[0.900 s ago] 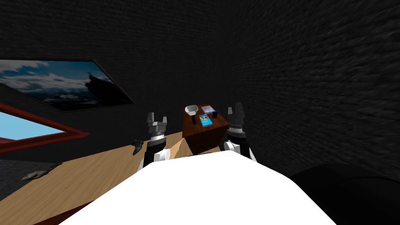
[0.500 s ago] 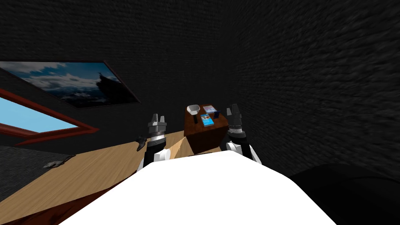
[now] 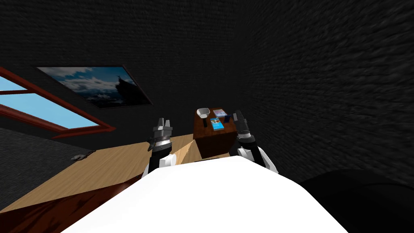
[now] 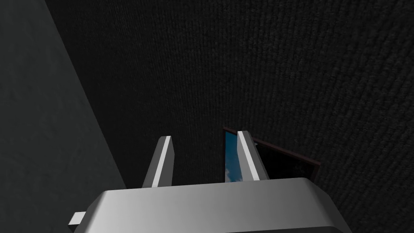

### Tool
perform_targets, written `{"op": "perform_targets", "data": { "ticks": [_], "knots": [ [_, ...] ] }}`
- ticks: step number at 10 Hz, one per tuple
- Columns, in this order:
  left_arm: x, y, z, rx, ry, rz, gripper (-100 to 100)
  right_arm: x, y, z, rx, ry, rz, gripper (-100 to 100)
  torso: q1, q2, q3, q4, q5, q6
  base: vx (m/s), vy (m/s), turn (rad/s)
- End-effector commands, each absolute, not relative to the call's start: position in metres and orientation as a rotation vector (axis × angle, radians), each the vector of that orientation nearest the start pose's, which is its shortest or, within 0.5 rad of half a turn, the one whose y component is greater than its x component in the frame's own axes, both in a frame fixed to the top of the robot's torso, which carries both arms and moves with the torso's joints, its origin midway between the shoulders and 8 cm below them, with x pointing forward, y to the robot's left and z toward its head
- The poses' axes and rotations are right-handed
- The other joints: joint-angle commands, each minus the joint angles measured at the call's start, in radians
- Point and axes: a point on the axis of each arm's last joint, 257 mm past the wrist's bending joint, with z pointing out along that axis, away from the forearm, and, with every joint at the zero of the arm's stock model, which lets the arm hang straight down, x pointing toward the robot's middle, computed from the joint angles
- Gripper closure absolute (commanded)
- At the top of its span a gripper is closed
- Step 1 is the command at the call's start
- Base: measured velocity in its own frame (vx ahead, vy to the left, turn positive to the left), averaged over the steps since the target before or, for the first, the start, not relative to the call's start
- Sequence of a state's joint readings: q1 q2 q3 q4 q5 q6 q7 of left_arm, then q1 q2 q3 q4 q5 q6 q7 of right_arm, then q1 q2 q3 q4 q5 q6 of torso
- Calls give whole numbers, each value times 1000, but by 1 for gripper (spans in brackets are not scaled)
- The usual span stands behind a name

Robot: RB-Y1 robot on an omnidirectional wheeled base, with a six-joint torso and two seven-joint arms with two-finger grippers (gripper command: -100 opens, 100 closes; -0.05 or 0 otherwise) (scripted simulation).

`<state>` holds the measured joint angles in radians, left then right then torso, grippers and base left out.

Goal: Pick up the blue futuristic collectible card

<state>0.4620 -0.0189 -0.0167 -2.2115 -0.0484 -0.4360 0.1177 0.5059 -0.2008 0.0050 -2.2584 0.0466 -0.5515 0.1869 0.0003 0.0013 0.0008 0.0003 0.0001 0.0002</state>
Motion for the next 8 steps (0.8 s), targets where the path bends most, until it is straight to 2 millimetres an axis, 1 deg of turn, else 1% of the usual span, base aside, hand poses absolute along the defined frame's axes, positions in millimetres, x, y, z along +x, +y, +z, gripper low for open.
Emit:
{"op": "perform_targets", "data": {
  "ticks": [1, 2, 3, 4, 5, 6, 7, 8],
  "knots": [
    [372, 270, -7, -773, 658, -1386, 0, 346, -251, 9, 334, 870, 1083, -100, 0, 0, 0, 0, 0, 0, -21, 12, 140],
    [372, 270, -7, -772, 658, -1386, 0, 346, -250, 8, 324, 879, 1083, -100, 0, 0, 0, 0, 0, 0, -19, 10, 113],
    [372, 270, -7, -773, 658, -1386, 0, 350, -251, 0, 288, 925, 1050, -100, 0, 0, 0, 0, 0, 0, -27, 14, 178],
    [372, 270, -7, -772, 658, -1386, 0, 350, -249, -1, 275, 936, 1050, -100, 0, 0, 0, 0, 0, 0, -23, 10, 88],
    [372, 270, -7, -773, 658, -1386, 0, 354, -251, -10, 240, 982, 1014, -100, 0, 0, 0, 0, 0, 0, -29, 18, 215],
    [372, 270, -7, -772, 658, -1386, 0, 354, -250, -11, 223, 995, 1014, -100, 0, 0, 0, 0, 0, -1, -21, 11, 96],
    [372, 270, -7, -773, 658, -1386, 0, 358, -253, -21, 187, 1040, 976, -100, 0, 0, 0, 0, 0, 0, -26, 20, 197],
    [372, 270, -7, -772, 658, -1386, 0, 358, -251, -22, 168, 1055, 974, -100, 0, 0, 0, 0, 0, 0, -24, 14, 86]
  ]
}}
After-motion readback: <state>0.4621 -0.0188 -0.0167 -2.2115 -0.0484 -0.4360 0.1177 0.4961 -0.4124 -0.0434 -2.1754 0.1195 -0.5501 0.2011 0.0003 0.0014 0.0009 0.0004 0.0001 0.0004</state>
